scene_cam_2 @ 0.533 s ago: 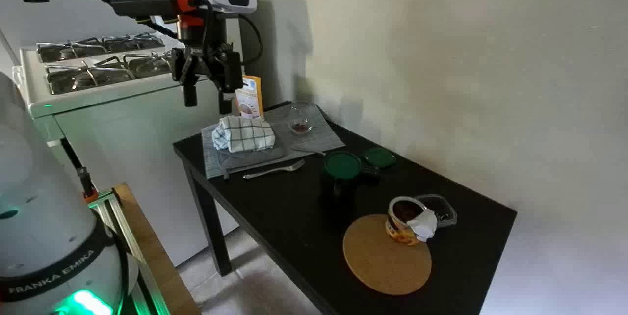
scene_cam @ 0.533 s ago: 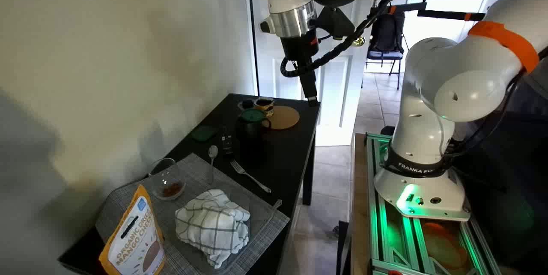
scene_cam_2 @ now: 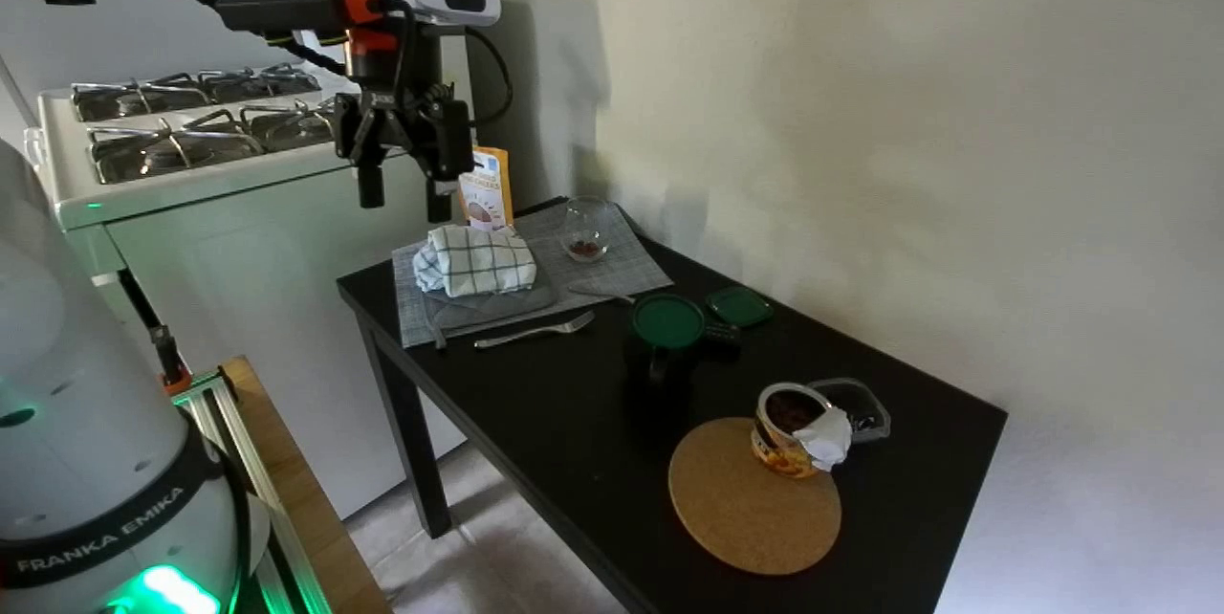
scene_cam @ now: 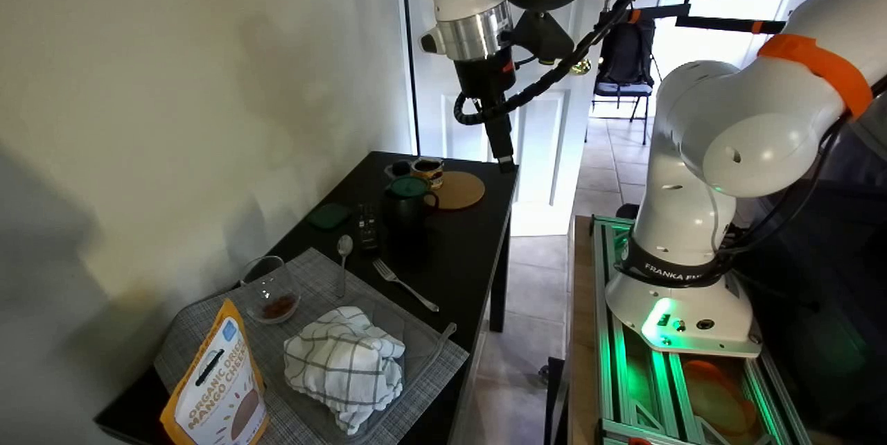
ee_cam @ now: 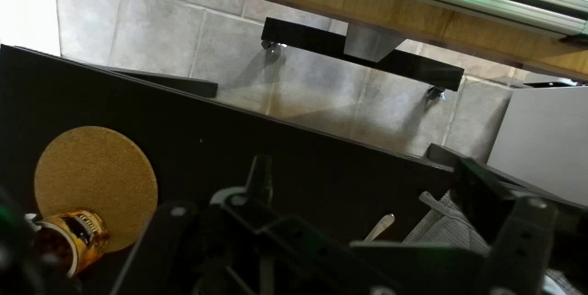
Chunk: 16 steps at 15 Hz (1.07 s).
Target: Move the orange packet to the right
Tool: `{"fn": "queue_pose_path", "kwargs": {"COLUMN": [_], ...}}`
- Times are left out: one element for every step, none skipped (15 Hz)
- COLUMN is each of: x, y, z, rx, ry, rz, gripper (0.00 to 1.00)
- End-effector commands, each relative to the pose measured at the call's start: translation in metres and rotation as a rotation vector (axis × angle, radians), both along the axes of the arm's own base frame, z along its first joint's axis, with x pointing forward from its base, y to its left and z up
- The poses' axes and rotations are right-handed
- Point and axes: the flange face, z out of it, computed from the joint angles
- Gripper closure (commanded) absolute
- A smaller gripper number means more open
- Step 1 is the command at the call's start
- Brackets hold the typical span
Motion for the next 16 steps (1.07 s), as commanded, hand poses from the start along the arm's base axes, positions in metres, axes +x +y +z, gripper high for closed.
{"fn": "queue_pose_path", "kwargs": {"x": [0.000,0.000,0.000,0.000,0.000,0.000,0.002,0.006,0.009,0.015,0.019,0.026,0.030,0.038,0.042,0.047], "y": [0.000,0.000,0.000,0.000,0.000,0.000,0.004,0.011,0.017,0.030,0.039,0.056,0.065,0.078,0.087,0.093], "z": [0.001,0.001,0.001,0.001,0.001,0.001,0.004,0.008,0.012,0.017,0.021,0.026,0.030,0.036,0.039,0.043], "rx": [0.000,0.000,0.000,0.000,0.000,0.000,0.019,0.038,0.058,0.074,0.084,0.097,0.113,0.128,0.135,0.133], "ry": [0.001,0.001,0.001,0.001,0.001,0.001,-0.018,-0.044,-0.067,-0.098,-0.117,-0.133,-0.152,-0.149,-0.142,-0.125], "rz": [0.000,0.000,0.000,0.000,0.000,0.000,0.021,0.069,0.110,0.175,0.225,0.280,0.334,0.390,0.447,0.503], "gripper": [0.00,0.00,0.00,0.00,0.00,0.00,0.00,0.00,0.00,0.00,0.00,0.00,0.00,0.00,0.00,0.00]}}
